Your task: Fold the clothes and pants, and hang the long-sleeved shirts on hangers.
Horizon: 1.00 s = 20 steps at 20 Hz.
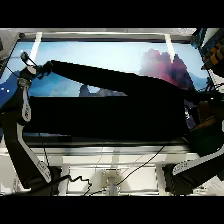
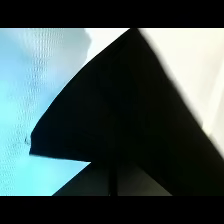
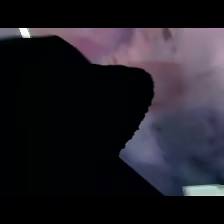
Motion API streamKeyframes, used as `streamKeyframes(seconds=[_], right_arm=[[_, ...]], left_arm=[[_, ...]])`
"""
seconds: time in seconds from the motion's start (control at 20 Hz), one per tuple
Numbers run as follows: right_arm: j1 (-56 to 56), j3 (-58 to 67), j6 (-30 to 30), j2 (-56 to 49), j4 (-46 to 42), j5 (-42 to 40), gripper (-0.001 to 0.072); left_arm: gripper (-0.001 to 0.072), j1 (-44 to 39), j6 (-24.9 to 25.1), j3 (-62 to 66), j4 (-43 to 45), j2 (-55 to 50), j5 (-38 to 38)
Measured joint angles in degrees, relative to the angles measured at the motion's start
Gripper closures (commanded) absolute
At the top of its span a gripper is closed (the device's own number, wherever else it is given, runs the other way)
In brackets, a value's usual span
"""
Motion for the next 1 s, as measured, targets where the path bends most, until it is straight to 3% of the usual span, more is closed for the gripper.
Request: streamKeyframes(seconds=[0.55, 0.75, 1.0], right_arm=[[0.17, 4.39, 6.19, 6.25, 2.29, 1.25, 0.0689], [0.20, 4.52, 6.47, 6.49, 2.23, 1.97, 0.0690], [0.17, 4.46, 6.82, 6.47, -4.17, 2.84, 0.0690]], left_arm=[[0.0701, 2.95, 3.28, 2.34, 4.92, 18.12, -21.57], [0.0700, 3.67, 5.88, 1.66, 7.34, 20.55, -26.64], [0.0698, 3.78, 9.73, -4.96, 13.90, 20.85, -34.47]])
